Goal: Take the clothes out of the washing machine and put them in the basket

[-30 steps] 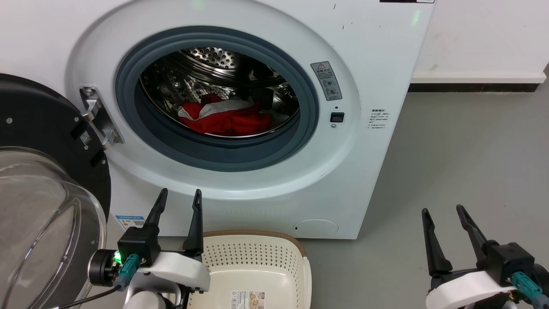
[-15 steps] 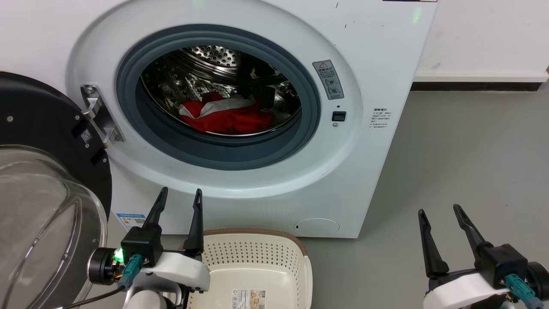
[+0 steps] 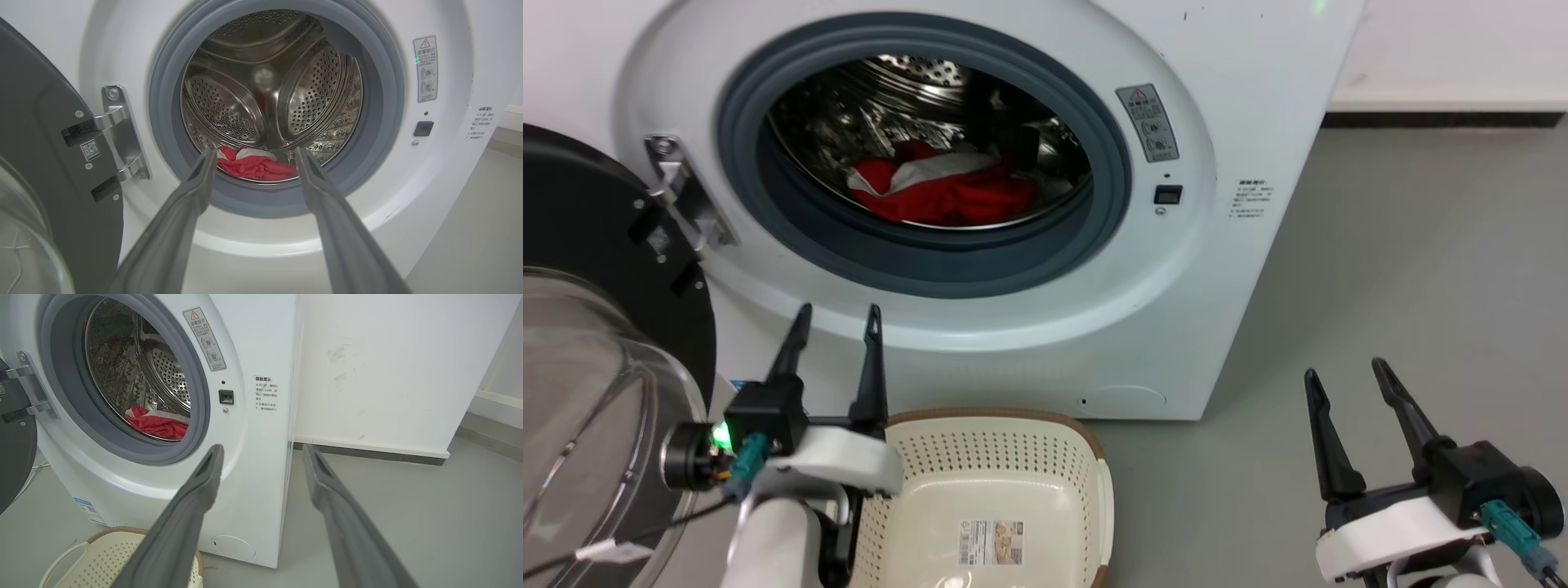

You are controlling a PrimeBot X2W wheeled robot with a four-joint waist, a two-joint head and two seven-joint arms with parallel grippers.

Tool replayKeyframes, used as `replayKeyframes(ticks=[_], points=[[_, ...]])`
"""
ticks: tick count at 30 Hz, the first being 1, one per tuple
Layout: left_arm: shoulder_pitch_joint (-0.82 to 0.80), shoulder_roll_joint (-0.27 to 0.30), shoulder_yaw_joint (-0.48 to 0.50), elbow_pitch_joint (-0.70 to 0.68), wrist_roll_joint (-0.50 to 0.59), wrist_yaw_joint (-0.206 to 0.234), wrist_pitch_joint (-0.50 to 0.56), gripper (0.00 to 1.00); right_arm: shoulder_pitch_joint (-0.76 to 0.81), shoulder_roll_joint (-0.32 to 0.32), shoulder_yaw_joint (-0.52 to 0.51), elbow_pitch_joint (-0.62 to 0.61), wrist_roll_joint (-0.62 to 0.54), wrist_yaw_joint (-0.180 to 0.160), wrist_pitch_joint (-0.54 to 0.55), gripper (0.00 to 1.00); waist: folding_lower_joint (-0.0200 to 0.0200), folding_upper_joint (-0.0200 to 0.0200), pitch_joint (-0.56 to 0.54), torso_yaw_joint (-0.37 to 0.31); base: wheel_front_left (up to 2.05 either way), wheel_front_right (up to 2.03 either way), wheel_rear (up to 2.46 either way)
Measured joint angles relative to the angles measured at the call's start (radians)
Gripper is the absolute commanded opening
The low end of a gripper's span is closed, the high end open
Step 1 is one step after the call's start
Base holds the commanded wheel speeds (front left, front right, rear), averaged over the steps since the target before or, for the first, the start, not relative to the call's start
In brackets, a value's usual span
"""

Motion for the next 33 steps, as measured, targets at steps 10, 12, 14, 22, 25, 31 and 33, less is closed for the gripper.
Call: replayKeyframes(ticks=[10, 12, 14, 22, 25, 31, 33], points=[[-0.23, 0.089, 0.025, 0.113, 0.049, 0.014, 0.0, 1.0, -0.092, 0.0, 0.057, 0.022, 0.048, 0.0, -0.04, 1.0, 0.0, 0.0, 0.12, -0.065, 0.0, 0.0, 0.0], [-0.286, 0.116, 0.026, 0.158, 0.062, 0.016, 0.0, 1.0, -0.108, 0.0, 0.067, 0.03, 0.057, 0.0, -0.048, 1.0, 0.0, 0.0, 0.146, -0.084, 0.0, 0.0, 0.0], [-0.341, 0.144, 0.024, 0.203, 0.075, 0.017, 0.0, 1.0, -0.125, 0.0, 0.077, 0.041, 0.066, 0.0, -0.054, 1.0, 0.0, 0.0, 0.171, -0.105, 0.0, 0.0, 0.0], [-0.548, 0.254, 0.009, 0.356, 0.129, 0.011, 0.05, 1.0, -0.178, -0.001, 0.12, 0.078, 0.122, 0.0, -0.069, 1.0, 0.0001, 0.0, 0.275, -0.193, 0.0, 0.0, 0.0], [-0.623, 0.316, 0.014, 0.424, 0.135, 0.0, 0.076, 1.0, -0.208, -0.001, 0.142, 0.076, 0.143, 0.0, -0.072, 1.0, 0.0, 0.0, 0.311, -0.228, 0.0, 0.0, 0.0], [-0.765, 0.402, -0.006, 0.541, 0.165, -0.019, 0.143, 1.0, -0.249, -0.001, 0.171, 0.059, 0.183, 0.0, -0.072, 1.0, 0.0001, 0.0, 0.386, -0.292, 0.0, 0.0, 0.0], [-0.813, 0.429, -0.017, 0.575, 0.181, -0.024, 0.174, 1.0, -0.258, -0.001, 0.179, 0.053, 0.193, 0.0, -0.072, 1.0, 0.0001, 0.0, 0.41, -0.311, 0.0, 0.0, 0.0]])
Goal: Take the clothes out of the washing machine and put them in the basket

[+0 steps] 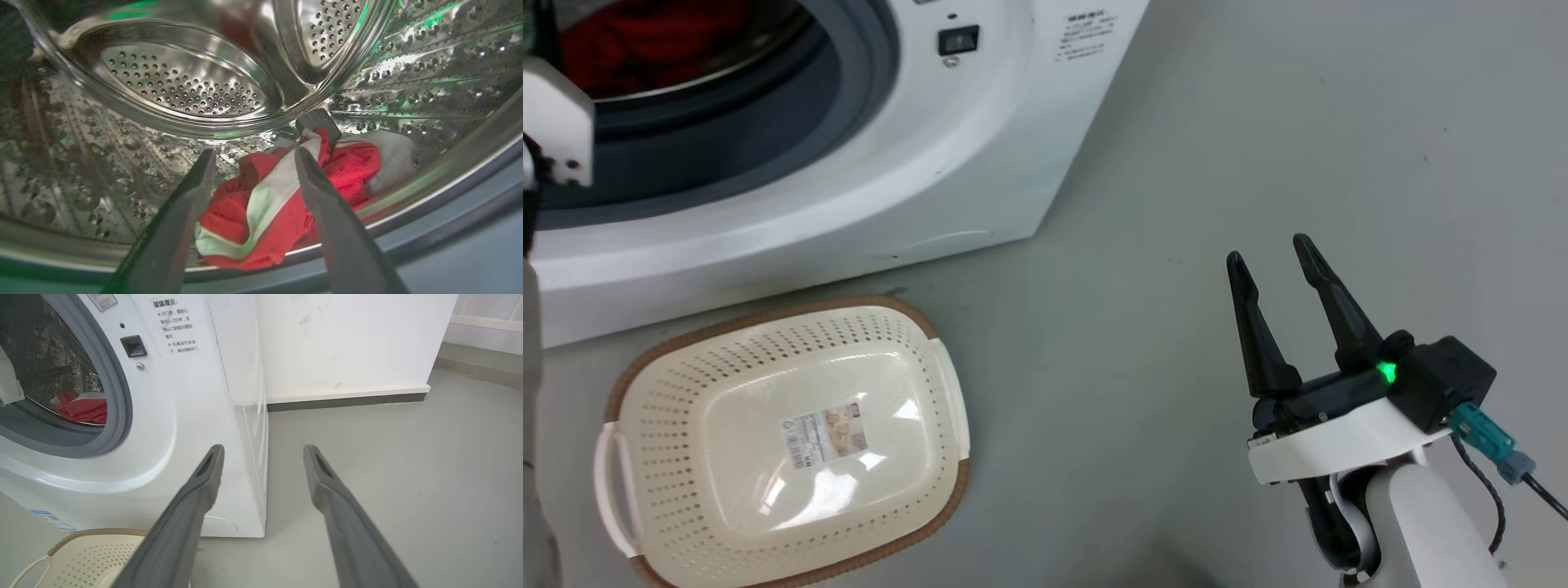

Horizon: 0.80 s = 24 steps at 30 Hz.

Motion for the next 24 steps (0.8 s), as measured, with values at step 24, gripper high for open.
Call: replayKeyframes(ticks=[24], points=[[-0.427, 0.133, -0.229, 0.284, 0.022, -0.06, 0.595, 1.0, -0.069, 0.0, 0.054, -0.012, 0.091, 0.0, 0.0, 1.0, 0.0, 0.0, 0.17, -0.108, 0.0, 0.0, 0.0]])
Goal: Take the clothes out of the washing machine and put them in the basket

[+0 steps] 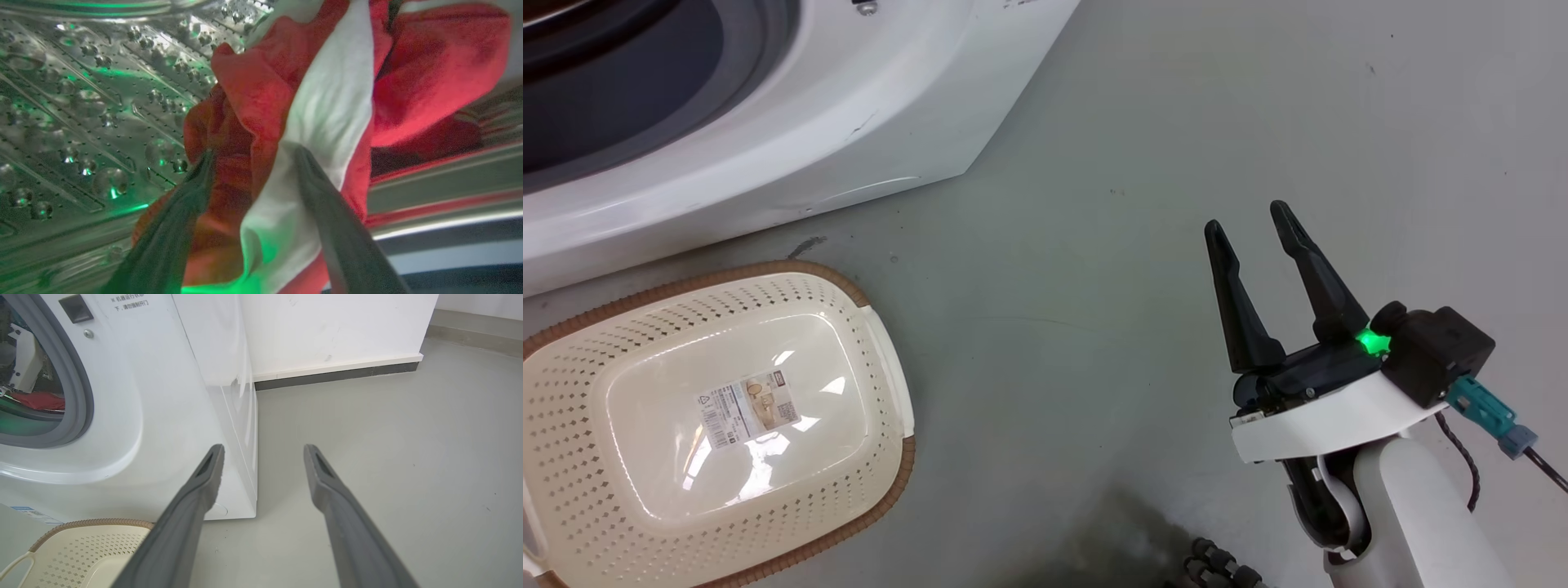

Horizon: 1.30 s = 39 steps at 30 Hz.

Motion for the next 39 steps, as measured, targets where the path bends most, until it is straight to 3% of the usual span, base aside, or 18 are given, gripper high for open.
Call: replayKeyframes(ticks=[3, 4, 7, 12, 16, 22, 29, 39], points=[[-0.009, 0.0, -0.014, 0.022, -0.016, 0.0, 0.088, 0.96, -0.001, 0.0, 0.002, 0.0, 0.008, 0.0, 0.0, 1.0, 0.0, 0.0, 0.0, -0.002, 0.0, 0.0, 0.0], [-0.009, -0.001, -0.015, 0.029, -0.02, 0.0, 0.119, 0.67, -0.001, 0.0, 0.002, 0.001, 0.009, 0.0, 0.0, 1.0, 0.0, -0.0001, 0.0, -0.002, 0.0, 0.0, 0.0], [-0.017, -0.002, -0.013, 0.034, -0.043, 0.0, 0.184, 0.0, -0.002, 0.0, 0.002, 0.001, 0.012, 0.0, 0.0, 1.0, 0.0, 0.0, -0.001, -0.004, 0.0, 0.0, 0.0], [-0.002, -0.004, 0.002, 0.017, -0.07, 0.014, 0.226, 0.0, -0.004, 0.0, 0.0, 0.006, 0.016, 0.0, 0.0, 1.0, 0.0, -0.0001, -0.01, -0.006, 0.0, 0.0, 0.0], [0.047, -0.006, 0.01, -0.029, -0.086, 0.046, 0.188, 0.0, -0.004, 0.0, -0.002, 0.013, 0.016, 0.0, 0.0, 1.0, 0.0, 0.0, -0.027, -0.004, 0.0, 0.0, 0.0], [0.14, -0.026, 0.036, -0.132, -0.128, 0.099, -0.019, 0.0, -0.002, 0.0, -0.016, 0.026, -0.004, 0.0, 0.0, 1.0, 0.0, 0.0, -0.077, 0.008, 0.0, 0.0, 0.0], [0.261, -0.087, 0.085, -0.173, -0.21, 0.141, -0.288, 0.0, 0.018, 0.0, -0.051, 0.044, -0.054, 0.0, 0.0, 1.0, -0.0001, 0.0, -0.169, 0.033, 0.0, 0.0, 0.0], [0.418, -0.182, 0.111, -0.121, -0.279, 0.16, -0.572, 0.0, 0.109, 0.001, -0.09, 0.084, -0.118, 0.0, 0.0, 1.0, -0.0002, 0.0, -0.338, 0.085, 0.0, 0.0, 0.0]])
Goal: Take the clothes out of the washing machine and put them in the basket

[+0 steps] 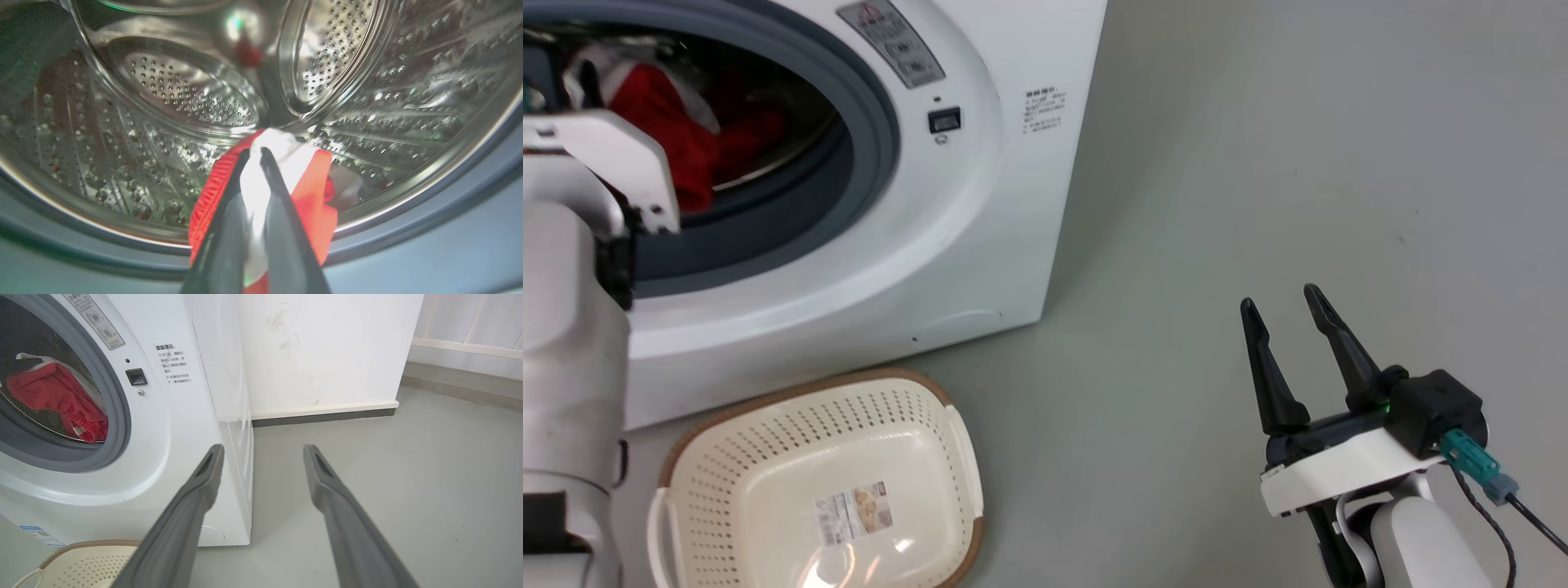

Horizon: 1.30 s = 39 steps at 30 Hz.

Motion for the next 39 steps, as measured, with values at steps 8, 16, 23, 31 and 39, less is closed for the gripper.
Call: replayKeyframes(ticks=[8, 16, 23, 31, 39], points=[[0.092, -0.063, 0.026, 0.053, -0.066, -0.013, -0.141, 0.0, 0.044, 0.0, -0.02, 0.012, -0.026, 0.0, 0.0, 1.0, -0.0001, -0.0001, -0.111, 0.038, 0.0, 0.0, 0.0], [0.185, -0.123, 0.049, -0.006, -0.108, -0.033, -0.193, 0.0, 0.08, 0.0, -0.031, 0.014, -0.039, 0.0, 0.0, 1.0, -0.0001, -0.0001, -0.175, 0.08, 0.0, 0.0, 0.0], [0.308, -0.176, 0.064, -0.252, -0.114, -0.03, -0.196, 0.0, 0.108, 0.0, -0.045, 0.012, -0.052, 0.0, 0.006, 1.0, -0.0001, 0.0, -0.209, 0.129, 0.0, 0.0, 0.0], [0.466, -0.226, 0.061, -0.549, -0.11, -0.01, -0.198, 0.0, 0.129, 0.0, -0.051, -0.013, -0.065, 0.0, 0.025, 1.0, -0.0001, 0.0, -0.246, 0.178, 0.0, 0.0, 0.0], [0.701, -0.247, 0.059, -0.904, -0.118, 0.055, -0.145, 0.0, 0.151, 0.0, -0.058, -0.038, -0.071, 0.0, 0.044, 1.0, 0.0, 0.0, -0.265, 0.204, 0.0, 0.0, 0.0]])
